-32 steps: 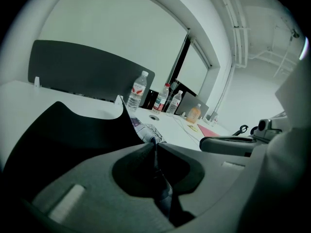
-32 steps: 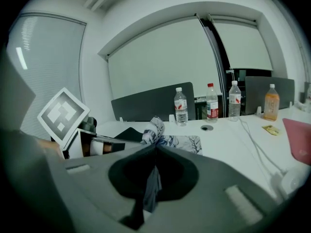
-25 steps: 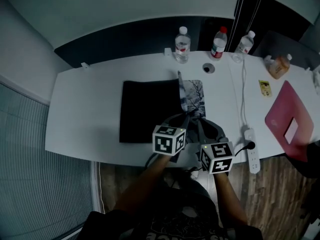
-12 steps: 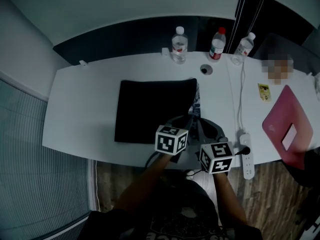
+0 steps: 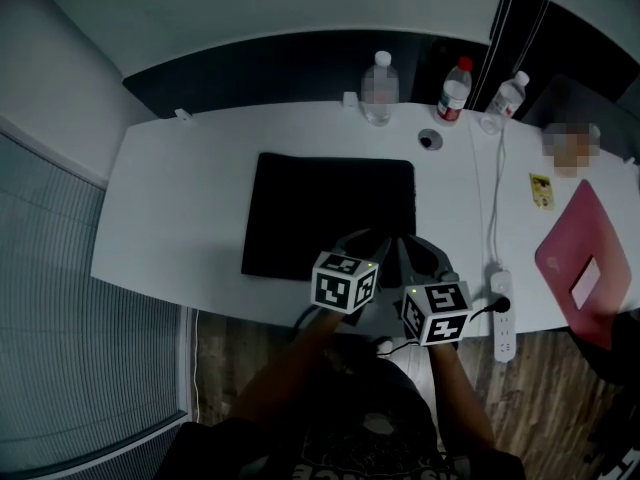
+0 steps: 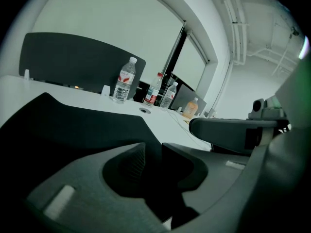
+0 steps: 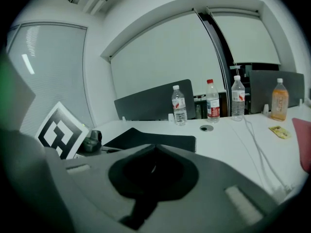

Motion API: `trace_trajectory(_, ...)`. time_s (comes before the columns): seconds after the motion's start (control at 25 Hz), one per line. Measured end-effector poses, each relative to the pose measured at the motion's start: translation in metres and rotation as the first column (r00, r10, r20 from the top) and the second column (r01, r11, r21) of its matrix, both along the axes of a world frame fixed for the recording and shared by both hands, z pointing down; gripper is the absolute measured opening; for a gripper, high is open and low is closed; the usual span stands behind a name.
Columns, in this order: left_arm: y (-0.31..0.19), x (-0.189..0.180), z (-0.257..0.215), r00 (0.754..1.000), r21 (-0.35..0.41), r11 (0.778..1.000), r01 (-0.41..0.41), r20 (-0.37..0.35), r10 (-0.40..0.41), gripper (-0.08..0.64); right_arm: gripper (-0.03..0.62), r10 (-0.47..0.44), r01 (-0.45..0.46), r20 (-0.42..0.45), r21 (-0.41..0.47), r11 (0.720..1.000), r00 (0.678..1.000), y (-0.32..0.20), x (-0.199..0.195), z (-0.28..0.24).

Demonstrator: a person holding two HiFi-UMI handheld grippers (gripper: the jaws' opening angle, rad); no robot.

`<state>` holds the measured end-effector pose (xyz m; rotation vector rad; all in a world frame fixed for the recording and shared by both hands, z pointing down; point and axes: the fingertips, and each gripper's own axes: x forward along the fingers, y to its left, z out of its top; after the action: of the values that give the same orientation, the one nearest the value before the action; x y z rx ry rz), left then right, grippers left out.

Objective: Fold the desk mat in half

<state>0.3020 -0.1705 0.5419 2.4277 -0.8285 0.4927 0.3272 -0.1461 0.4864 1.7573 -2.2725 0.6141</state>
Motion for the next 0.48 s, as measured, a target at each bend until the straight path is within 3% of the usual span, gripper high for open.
trace_trajectory(0.48, -0.023, -0.122, -0.014, 0.984, 0.063, 0.984, 0.169, 0.042, -0.172, 0.103, 0.003, -0.112, 0.111, 0.008, 0.008, 0.994, 0.994, -0.015, -0.100, -0.008)
